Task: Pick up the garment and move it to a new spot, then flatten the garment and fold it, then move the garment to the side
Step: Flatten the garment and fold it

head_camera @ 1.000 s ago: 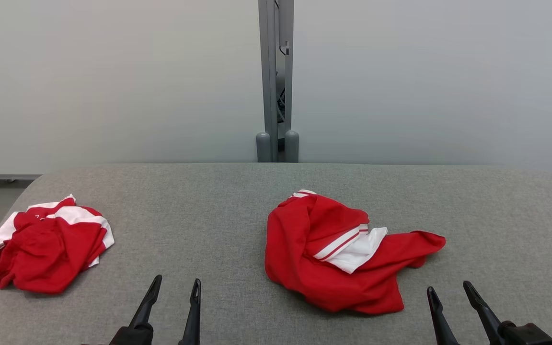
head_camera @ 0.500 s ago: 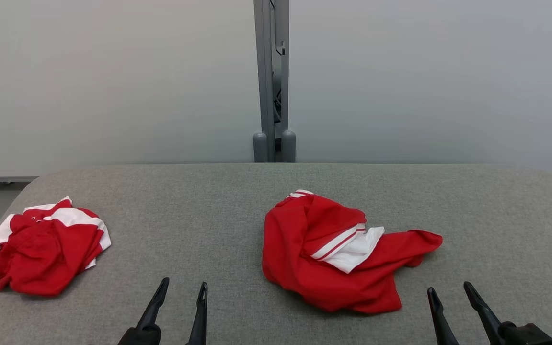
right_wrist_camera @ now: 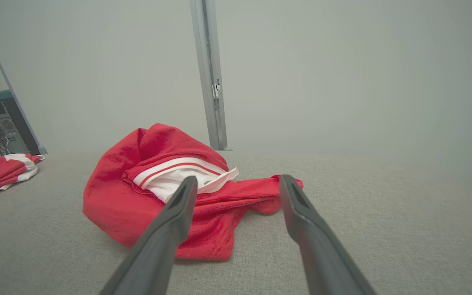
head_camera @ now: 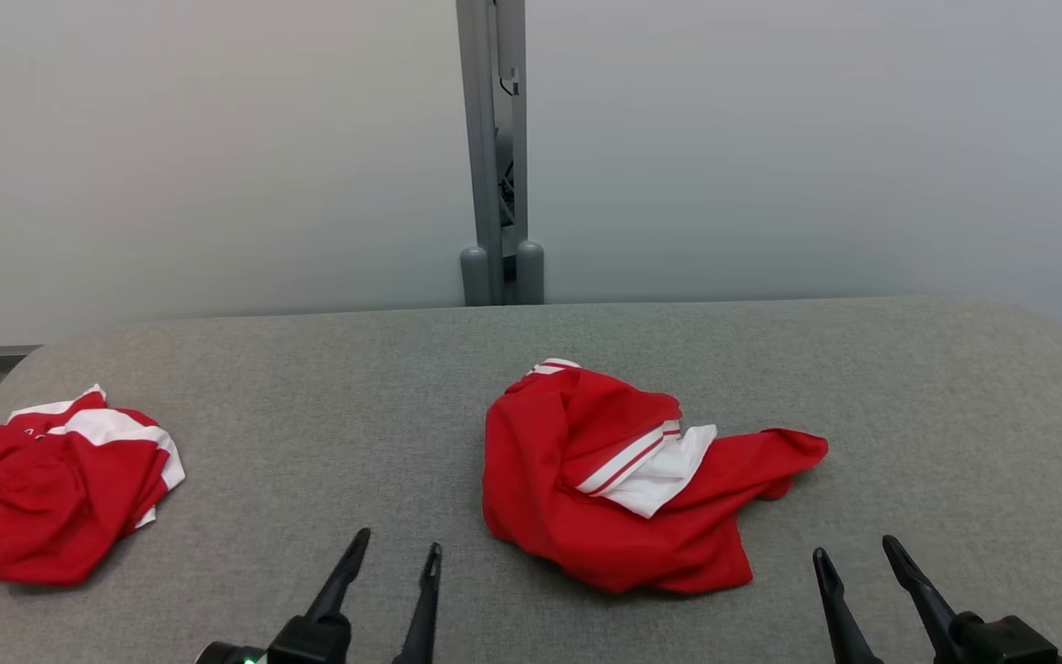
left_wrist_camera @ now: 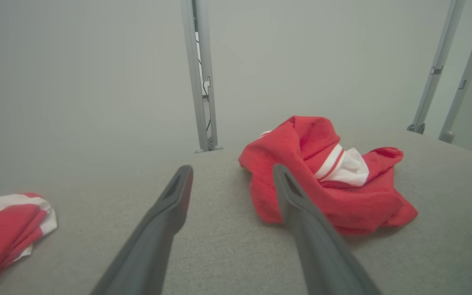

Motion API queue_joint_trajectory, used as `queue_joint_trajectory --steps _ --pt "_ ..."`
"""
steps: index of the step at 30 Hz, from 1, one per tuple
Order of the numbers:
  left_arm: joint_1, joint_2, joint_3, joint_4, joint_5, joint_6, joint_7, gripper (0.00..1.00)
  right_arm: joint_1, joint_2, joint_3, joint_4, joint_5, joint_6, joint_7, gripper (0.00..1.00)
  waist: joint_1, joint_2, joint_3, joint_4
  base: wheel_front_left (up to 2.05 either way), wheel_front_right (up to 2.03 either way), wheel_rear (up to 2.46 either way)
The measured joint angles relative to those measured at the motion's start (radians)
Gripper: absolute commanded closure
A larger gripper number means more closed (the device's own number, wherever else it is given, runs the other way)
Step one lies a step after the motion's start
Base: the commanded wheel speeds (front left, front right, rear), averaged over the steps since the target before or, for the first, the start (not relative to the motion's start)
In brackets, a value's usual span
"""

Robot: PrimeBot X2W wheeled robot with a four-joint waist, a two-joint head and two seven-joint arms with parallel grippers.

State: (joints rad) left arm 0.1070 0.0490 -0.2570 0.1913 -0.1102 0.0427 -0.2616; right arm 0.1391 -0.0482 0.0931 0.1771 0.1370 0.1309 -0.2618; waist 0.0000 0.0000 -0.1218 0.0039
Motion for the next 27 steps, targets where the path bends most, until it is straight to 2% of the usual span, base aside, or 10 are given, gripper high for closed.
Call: queue_joint_trajectory --steps 10,17,24,27 --pt "-0.223 0.0 -0.165 0.133 -0.016 -0.076 0.0 0.0 -0.037 0.0 0.013 0.001 -0.006 0.0 0.0 0.0 0.0 0.0 0.059 -0.095 0.0 0.0 0.0" --pt "-0.389 -0.001 -0.27 0.296 -0.053 -0.112 0.0 0.0 -0.069 0.0 0.025 0.008 0.001 0.0 0.0 0.0 0.0 0.0 0.119 -0.182 0.0 0.0 0.0" --pt "-0.55 -0.001 -0.341 0.475 -0.077 -0.124 0.017 0.0 -0.11 0.0 0.036 0.004 0.018 0.0 0.0 0.0 0.0 0.0 0.204 -0.246 0.0 0.0 0.0" --pt "-0.606 -0.002 -0.343 0.556 -0.092 -0.089 0.059 0.0 -0.128 0.0 0.044 0.003 0.022 0.0 0.0 0.0 0.0 0.0 0.238 -0.268 0.0 0.0 0.0"
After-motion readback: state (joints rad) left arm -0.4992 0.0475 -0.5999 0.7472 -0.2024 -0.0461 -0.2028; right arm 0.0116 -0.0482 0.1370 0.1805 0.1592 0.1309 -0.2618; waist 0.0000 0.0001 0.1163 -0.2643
